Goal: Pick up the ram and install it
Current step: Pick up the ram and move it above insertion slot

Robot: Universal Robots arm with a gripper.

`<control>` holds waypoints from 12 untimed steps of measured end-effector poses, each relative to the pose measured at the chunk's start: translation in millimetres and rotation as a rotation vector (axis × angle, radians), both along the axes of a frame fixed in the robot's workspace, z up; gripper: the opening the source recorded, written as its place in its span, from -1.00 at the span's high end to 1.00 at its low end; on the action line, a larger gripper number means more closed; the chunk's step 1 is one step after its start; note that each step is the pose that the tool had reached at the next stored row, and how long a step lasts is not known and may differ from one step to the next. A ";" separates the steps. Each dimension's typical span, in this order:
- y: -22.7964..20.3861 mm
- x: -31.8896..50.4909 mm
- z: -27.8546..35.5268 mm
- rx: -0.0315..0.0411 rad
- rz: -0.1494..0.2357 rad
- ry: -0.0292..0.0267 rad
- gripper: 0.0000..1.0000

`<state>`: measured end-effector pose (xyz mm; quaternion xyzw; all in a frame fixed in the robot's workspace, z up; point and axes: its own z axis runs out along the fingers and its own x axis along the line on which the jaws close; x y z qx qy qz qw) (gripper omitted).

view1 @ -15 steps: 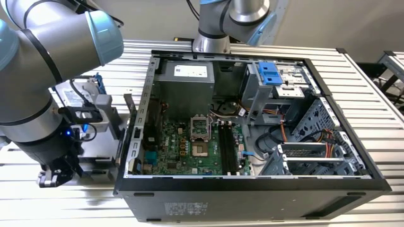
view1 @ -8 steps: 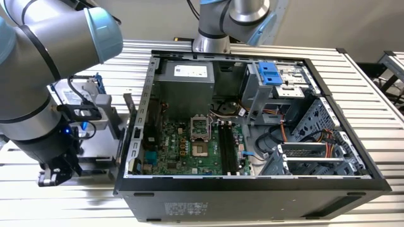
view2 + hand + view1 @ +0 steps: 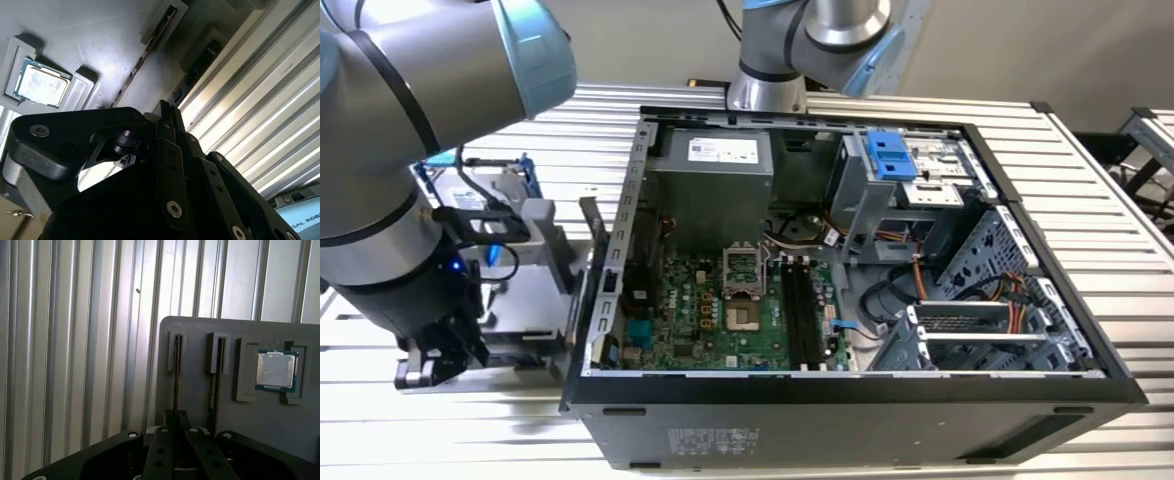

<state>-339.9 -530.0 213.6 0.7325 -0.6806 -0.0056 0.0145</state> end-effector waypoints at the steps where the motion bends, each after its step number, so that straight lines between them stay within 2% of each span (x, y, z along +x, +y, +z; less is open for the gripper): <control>1: 0.5 0.0 1.2 -0.0001 0.002 0.0000 1.00; 4: 2.3 -0.1 4.8 -0.0003 0.010 -0.0001 1.00; 8: 2.4 -0.1 10.7 -0.0003 0.018 -0.0002 1.00; 10: 2.5 -0.1 15.5 -0.0002 0.018 -0.0002 1.00; 12: 2.5 -0.1 23.5 0.0000 0.018 -0.0002 1.00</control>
